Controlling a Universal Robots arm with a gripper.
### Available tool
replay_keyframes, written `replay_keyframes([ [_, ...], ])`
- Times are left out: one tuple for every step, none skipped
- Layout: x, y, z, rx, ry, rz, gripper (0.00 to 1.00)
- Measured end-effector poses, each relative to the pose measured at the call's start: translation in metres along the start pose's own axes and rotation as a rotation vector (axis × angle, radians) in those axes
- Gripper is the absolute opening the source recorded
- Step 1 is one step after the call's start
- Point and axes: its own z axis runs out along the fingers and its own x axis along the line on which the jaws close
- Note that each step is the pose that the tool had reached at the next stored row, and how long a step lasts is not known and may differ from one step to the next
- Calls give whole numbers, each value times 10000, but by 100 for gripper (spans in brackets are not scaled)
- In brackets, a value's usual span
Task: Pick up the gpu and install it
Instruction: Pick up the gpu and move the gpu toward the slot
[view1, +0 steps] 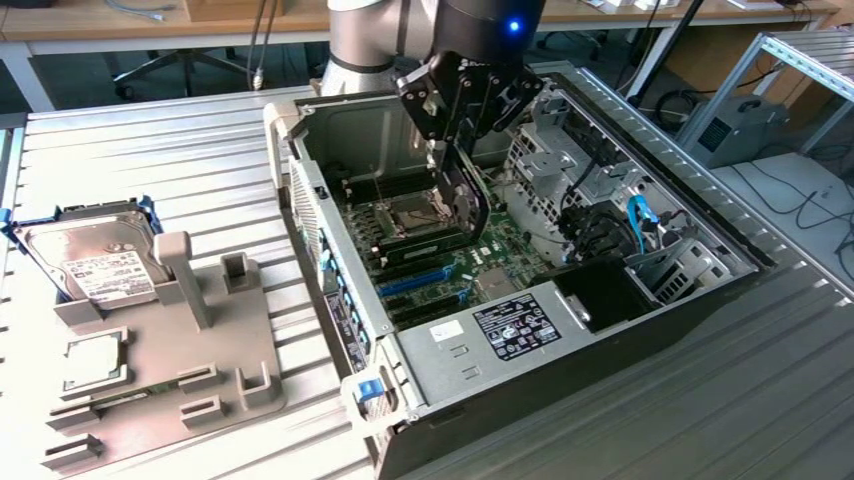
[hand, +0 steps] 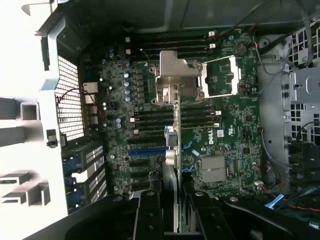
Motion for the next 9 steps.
replay_keyframes([
  [-20, 5, 5, 0, 0, 0, 27],
  [-39, 11, 10, 0, 0, 0, 27],
  [-62, 19, 16, 1, 0, 0, 27],
  [-78, 25, 21, 1, 0, 0, 27],
  [-96, 33, 26, 2, 0, 0, 27],
  [-113, 41, 31, 2, 0, 0, 27],
  [-133, 50, 36, 2, 0, 0, 27],
  [-147, 57, 40, 2, 0, 0, 27],
  [-160, 63, 43, 2, 0, 0, 27],
])
